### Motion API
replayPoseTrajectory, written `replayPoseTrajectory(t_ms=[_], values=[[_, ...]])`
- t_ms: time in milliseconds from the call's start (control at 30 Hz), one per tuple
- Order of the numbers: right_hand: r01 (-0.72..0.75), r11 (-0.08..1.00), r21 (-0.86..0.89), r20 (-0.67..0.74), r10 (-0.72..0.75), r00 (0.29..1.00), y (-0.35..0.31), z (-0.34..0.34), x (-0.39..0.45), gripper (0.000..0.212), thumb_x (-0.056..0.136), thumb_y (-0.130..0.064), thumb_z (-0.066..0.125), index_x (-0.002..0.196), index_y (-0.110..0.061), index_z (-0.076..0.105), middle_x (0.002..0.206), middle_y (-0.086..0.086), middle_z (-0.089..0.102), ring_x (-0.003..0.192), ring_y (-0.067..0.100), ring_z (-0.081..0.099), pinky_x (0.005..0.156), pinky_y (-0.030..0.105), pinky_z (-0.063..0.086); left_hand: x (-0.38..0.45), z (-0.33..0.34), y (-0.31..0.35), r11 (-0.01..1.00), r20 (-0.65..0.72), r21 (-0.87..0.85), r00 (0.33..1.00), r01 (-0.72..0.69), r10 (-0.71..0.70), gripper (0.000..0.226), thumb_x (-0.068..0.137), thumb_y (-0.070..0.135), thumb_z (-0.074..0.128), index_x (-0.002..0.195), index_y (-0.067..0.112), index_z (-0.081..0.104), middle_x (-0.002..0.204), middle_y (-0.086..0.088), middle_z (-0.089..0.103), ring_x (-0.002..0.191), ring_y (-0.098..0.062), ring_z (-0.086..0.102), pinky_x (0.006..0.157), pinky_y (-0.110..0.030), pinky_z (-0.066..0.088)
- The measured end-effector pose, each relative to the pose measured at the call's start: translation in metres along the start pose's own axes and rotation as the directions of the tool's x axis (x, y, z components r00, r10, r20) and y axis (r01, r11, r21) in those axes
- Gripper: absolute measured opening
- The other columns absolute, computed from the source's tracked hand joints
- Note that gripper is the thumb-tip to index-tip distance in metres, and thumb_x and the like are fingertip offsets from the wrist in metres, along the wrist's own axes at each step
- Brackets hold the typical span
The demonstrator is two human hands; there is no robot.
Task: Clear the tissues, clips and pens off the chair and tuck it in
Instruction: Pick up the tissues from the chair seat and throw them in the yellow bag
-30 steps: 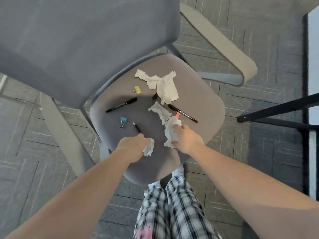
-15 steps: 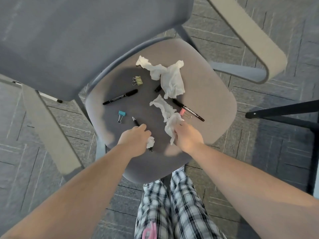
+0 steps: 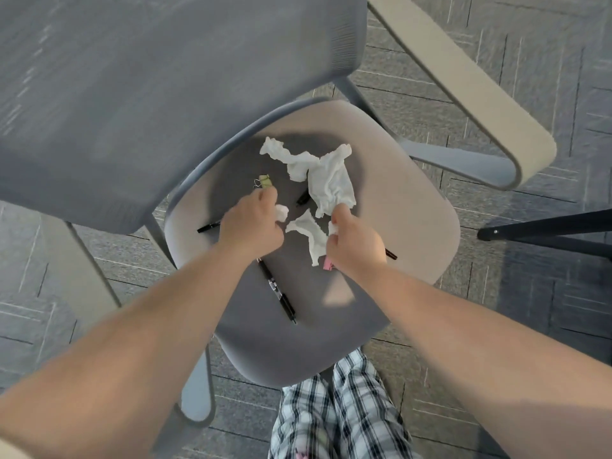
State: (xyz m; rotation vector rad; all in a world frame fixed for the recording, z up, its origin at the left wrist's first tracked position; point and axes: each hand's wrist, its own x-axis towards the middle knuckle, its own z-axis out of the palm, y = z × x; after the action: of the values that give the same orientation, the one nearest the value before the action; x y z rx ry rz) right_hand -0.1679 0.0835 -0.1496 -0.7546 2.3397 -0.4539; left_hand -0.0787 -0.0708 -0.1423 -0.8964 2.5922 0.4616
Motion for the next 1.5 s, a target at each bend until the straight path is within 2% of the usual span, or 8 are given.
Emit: replayPoseTrajectory(t_ms=[167, 267, 400, 533, 733, 933, 1267, 1500], values=[[0.042, 0.976, -0.214, 0.088, -0.024, 0.996, -0.001, 0.025, 0.019, 0.049, 0.085, -0.052, 0.054, 0.116, -0.015, 0.049, 0.109, 0.003, 0.059, 0.102, 0.029, 0.056, 0.072, 0.039, 0.048, 0.045, -0.006, 0.0, 0.994, -0.01, 0.104, 0.999, -0.04, 0.041, 0.051, 0.083, 0.02, 0.053, 0.131, 0.012, 0.037, 0.127, -0.014, 0.042, 0.1, -0.04, 0.058, 0.069, -0.041, 0.042], [0.05, 0.945, -0.325, 0.145, -0.002, 0.989, 0.004, 0.035, 0.027, 0.056, 0.087, -0.047, 0.058, 0.132, -0.015, 0.044, 0.127, 0.005, 0.052, 0.114, 0.029, 0.051, 0.078, 0.04, 0.046, 0.069, -0.003, 0.002, 0.99, -0.024, 0.126, 0.998, -0.058, 0.061, 0.064, 0.087, 0.02, 0.053, 0.144, 0.02, 0.024, 0.139, -0.015, 0.033, 0.101, -0.041, 0.058, 0.066, -0.039, 0.039], [0.107, 0.953, -0.283, 0.103, -0.081, 0.991, 0.011, 0.04, 0.032, 0.027, 0.091, -0.017, 0.05, 0.117, -0.012, 0.054, 0.124, 0.009, 0.051, 0.11, 0.031, 0.05, 0.071, 0.036, 0.038, 0.091, 0.009, 0.008, 0.988, 0.011, 0.113, 0.994, -0.107, 0.107, 0.077, 0.087, 0.014, 0.052, 0.149, 0.031, 0.009, 0.157, -0.006, 0.011, 0.118, -0.035, 0.053, 0.067, -0.036, 0.039], [0.146, 0.986, -0.078, -0.024, -0.148, 0.989, 0.014, 0.032, 0.033, 0.018, 0.083, -0.014, 0.052, 0.098, -0.007, 0.06, 0.108, 0.009, 0.054, 0.107, 0.029, 0.049, 0.065, 0.031, 0.04, 0.103, 0.016, 0.013, 0.992, 0.084, 0.105, 0.994, -0.074, 0.065, 0.077, 0.089, 0.014, 0.049, 0.148, 0.035, 0.004, 0.161, -0.004, 0.0, 0.128, -0.033, 0.047, 0.07, -0.037, 0.04], [0.234, 0.972, -0.035, -0.415, -0.227, 0.881, 0.017, 0.008, 0.049, 0.024, 0.069, -0.025, 0.047, 0.066, -0.003, 0.056, 0.084, 0.015, 0.06, 0.075, 0.036, 0.058, 0.058, 0.032, 0.045, 0.108, 0.024, 0.016, 0.998, 0.076, -0.057, 0.997, 0.027, -0.023, 0.048, 0.091, 0.032, 0.05, 0.136, 0.02, 0.037, 0.151, -0.013, 0.02, 0.127, -0.034, 0.044, 0.08, -0.041, 0.045], [0.027, 0.996, -0.087, -0.208, -0.045, 0.977, 0.018, 0.008, 0.078, 0.023, 0.082, -0.021, 0.055, 0.096, -0.004, 0.061, 0.136, 0.021, 0.046, 0.116, 0.041, 0.047, 0.089, 0.039, 0.042, 0.106, 0.032, 0.014, 0.998, 0.024, -0.044, 0.999, 0.034, -0.033, 0.028, 0.088, 0.02, 0.049, 0.114, 0.008, 0.05, 0.128, -0.016, 0.04, 0.107, -0.038, 0.051, 0.07, -0.038, 0.039], [-0.015, 0.998, -0.053, -0.131, 0.008, 0.991, 0.006, 0.004, 0.086, 0.016, 0.085, -0.01, 0.047, 0.099, -0.006, 0.053, 0.097, 0.013, 0.066, 0.095, 0.034, 0.053, 0.073, 0.037, 0.04, 0.096, 0.025, 0.014, 0.998, -0.004, -0.064, 1.0, 0.0, -0.001, 0.021, 0.087, 0.015, 0.05, 0.103, 0.003, 0.051, 0.115, -0.018, 0.046, 0.08, -0.029, 0.044, 0.064, -0.035, 0.033], [-0.012, 0.996, 0.087, -0.21, 0.03, 0.977, 0.008, -0.031, 0.071, 0.03, 0.079, -0.012, 0.049, 0.109, -0.01, 0.046, 0.101, 0.012, 0.064, 0.097, 0.038, 0.054, 0.077, 0.042, 0.044, 0.086, -0.006, 0.015, 0.999, -0.027, -0.033, 0.999, -0.023, 0.022, 0.03, 0.088, 0.021, 0.053, 0.112, 0.003, 0.052, 0.117, -0.019, 0.047, 0.095, -0.037, 0.055, 0.07, -0.036, 0.038]])
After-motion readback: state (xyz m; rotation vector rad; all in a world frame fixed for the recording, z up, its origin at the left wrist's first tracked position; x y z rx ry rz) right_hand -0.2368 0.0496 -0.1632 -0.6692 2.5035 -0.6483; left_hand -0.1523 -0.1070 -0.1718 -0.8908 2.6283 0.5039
